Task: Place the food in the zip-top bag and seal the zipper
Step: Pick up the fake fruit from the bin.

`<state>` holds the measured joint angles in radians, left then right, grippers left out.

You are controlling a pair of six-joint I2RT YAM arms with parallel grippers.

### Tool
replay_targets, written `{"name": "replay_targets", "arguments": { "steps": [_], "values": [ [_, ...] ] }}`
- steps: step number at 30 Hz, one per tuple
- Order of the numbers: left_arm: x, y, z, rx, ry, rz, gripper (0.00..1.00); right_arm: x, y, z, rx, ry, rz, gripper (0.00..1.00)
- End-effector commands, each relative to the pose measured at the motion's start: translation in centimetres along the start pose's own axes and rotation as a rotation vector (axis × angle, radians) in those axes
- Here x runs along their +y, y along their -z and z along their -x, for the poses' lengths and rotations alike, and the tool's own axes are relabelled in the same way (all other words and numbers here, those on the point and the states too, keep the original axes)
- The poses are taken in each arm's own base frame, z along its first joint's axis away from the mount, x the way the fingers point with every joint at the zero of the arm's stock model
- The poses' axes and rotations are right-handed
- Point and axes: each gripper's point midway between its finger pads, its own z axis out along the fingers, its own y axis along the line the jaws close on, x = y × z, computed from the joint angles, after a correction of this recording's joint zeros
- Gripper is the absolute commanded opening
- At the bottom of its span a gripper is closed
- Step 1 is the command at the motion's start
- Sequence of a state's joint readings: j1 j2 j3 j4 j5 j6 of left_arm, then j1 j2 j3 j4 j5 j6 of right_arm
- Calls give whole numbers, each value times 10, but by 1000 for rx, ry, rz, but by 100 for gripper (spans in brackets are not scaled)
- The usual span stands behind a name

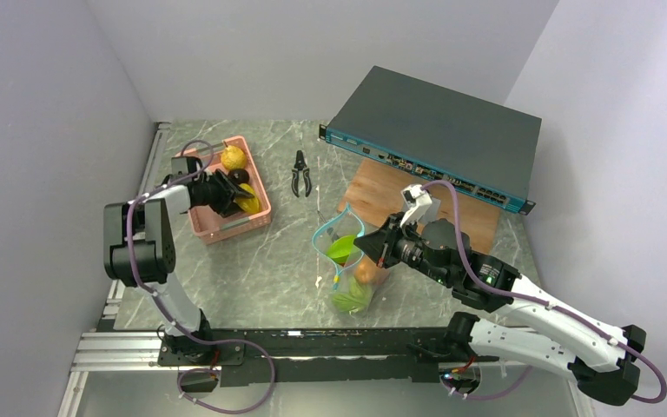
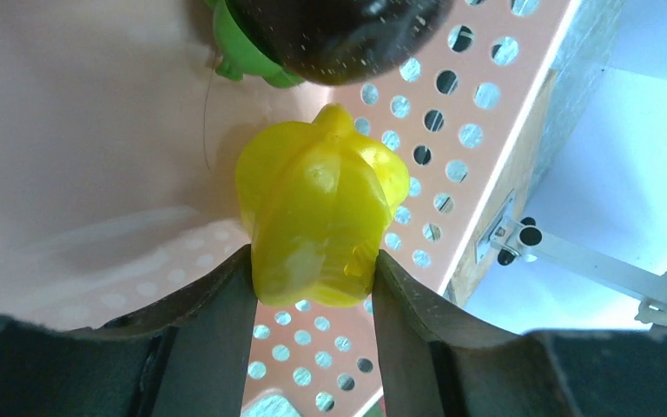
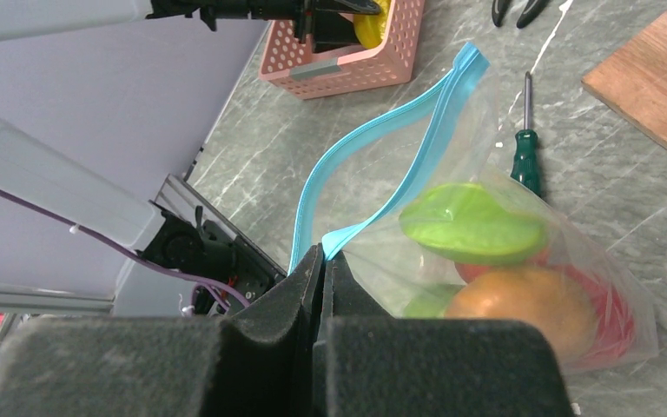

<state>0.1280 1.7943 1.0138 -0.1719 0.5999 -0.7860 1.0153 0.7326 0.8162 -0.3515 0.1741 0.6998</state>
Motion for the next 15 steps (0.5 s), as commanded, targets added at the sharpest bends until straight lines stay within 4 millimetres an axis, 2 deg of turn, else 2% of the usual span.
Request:
{"name": "replay_targets", "arguments": {
  "steps": [1,4,10,12,15],
  "values": [
    [-16,29,18,-115,-76,-21,49,20,9,27,-85,-23,67,0],
    [-25,43,19,-143,-111,-25,49,21,8,27,-84,-23,66,0],
    [-62,80,7,-175,-184,-118,49,20,5,26,-86,-19,67,0],
    [-77,94,3,-207,-276,-159,49,20,3,25,-86,-18,69,0],
    [-101,110,-14,-245,-471,-233,49,20,0,23,-77,-12,68,0]
  ]
}}
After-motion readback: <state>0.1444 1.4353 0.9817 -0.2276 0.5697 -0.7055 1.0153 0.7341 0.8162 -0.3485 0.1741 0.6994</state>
